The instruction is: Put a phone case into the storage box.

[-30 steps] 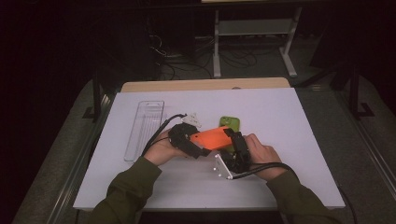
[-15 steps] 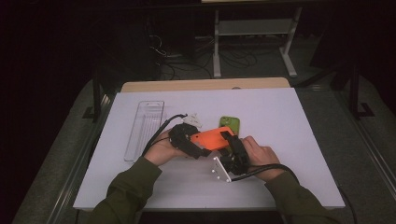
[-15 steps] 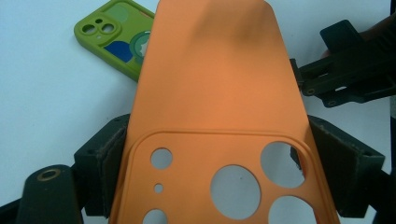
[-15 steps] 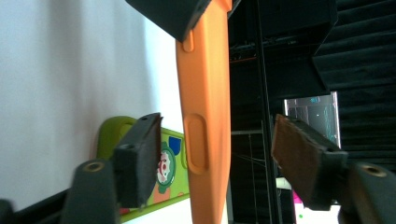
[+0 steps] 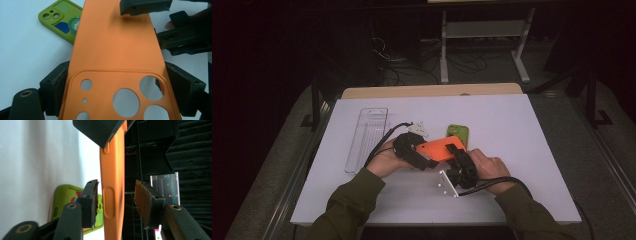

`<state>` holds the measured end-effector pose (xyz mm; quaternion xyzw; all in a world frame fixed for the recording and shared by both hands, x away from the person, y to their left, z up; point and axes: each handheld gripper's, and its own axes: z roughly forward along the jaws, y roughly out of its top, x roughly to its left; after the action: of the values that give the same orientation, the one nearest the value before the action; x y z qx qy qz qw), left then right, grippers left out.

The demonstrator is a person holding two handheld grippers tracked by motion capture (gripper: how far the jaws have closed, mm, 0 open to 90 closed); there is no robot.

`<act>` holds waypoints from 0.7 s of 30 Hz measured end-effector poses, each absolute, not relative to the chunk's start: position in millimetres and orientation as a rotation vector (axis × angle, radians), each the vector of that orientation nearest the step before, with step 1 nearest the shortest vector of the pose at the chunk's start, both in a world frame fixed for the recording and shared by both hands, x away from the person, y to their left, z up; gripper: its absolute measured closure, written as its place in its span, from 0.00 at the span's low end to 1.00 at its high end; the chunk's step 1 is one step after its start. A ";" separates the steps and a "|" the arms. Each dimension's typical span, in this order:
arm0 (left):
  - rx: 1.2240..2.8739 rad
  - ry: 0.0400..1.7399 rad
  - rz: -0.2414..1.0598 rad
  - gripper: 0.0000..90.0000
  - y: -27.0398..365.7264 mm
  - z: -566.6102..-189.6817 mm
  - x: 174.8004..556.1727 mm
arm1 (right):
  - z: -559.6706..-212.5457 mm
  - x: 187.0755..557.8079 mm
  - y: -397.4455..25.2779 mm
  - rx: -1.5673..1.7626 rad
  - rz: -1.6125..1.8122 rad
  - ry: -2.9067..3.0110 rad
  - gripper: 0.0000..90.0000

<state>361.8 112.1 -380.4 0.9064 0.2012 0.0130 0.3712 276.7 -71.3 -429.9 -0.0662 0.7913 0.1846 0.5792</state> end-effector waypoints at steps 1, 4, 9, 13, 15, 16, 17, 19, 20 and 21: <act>2.326 0.515 0.034 0.18 112.0 -380.4 361.7 | -429.7 276.6 -71.2 -0.155 0.431 1.850 0.63; 2.330 0.511 0.035 0.18 112.1 -380.4 361.8 | -429.3 276.2 -71.2 -0.158 0.433 1.853 0.68; 2.328 0.513 0.033 0.18 112.0 -380.3 361.7 | -429.8 276.0 -70.7 -0.165 0.430 1.852 0.72; 2.321 0.515 0.027 0.18 112.8 -379.9 362.2 | -429.9 275.7 -70.5 -0.165 0.433 1.857 0.77; 2.318 0.518 0.024 0.18 112.7 -379.9 362.2 | -429.9 275.6 -70.4 -0.167 0.428 1.856 0.79; 2.319 0.518 0.022 0.18 112.7 -379.9 362.2 | -430.0 275.4 -70.3 -0.168 0.424 1.855 0.79; 2.319 0.519 0.022 0.18 112.7 -379.8 362.2 | -430.1 275.3 -70.2 -0.169 0.421 1.855 0.80; 2.320 0.518 0.022 0.18 112.8 -379.9 362.4 | -430.4 274.5 -69.8 -0.175 0.404 1.857 0.81; 2.320 0.518 0.021 0.18 112.9 -379.9 362.6 | -430.6 274.2 -69.6 -0.178 0.398 1.857 0.82; 2.318 0.519 0.020 0.18 112.9 -380.0 362.7 | -430.8 274.3 -69.3 -0.179 0.396 1.855 0.82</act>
<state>362.7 112.9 -380.0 0.9051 0.2028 0.0079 0.3737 274.3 -69.3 -430.8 -0.0767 0.7936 0.1693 0.5794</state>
